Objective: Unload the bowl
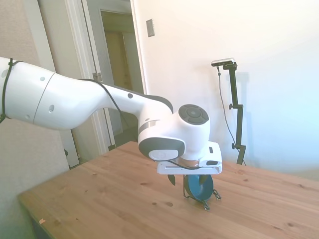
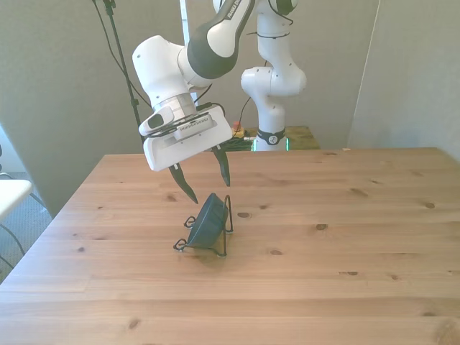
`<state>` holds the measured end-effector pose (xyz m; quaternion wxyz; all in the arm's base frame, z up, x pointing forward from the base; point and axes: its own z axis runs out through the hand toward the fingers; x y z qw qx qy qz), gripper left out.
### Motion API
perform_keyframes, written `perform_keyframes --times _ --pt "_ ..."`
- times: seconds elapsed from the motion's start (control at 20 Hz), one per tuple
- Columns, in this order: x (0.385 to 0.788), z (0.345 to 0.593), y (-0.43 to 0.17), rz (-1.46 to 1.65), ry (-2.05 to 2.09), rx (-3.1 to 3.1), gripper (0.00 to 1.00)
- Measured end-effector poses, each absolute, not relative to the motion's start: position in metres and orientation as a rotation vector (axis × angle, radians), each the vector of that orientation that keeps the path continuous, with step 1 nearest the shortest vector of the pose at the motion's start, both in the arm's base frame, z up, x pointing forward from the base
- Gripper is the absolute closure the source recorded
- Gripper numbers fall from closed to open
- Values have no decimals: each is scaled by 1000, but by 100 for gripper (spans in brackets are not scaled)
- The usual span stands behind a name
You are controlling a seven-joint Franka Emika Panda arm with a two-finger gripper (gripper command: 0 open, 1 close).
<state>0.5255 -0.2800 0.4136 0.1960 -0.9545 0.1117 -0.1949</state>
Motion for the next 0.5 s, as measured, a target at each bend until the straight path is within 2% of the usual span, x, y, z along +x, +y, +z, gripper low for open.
perform_keyframes --times 0.1,0.15,0.5 --pt "524 412 -279 -559 309 -2659 0" --pt "524 411 -278 -565 306 -2651 100" --pt "527 411 -275 -636 300 -2600 100"
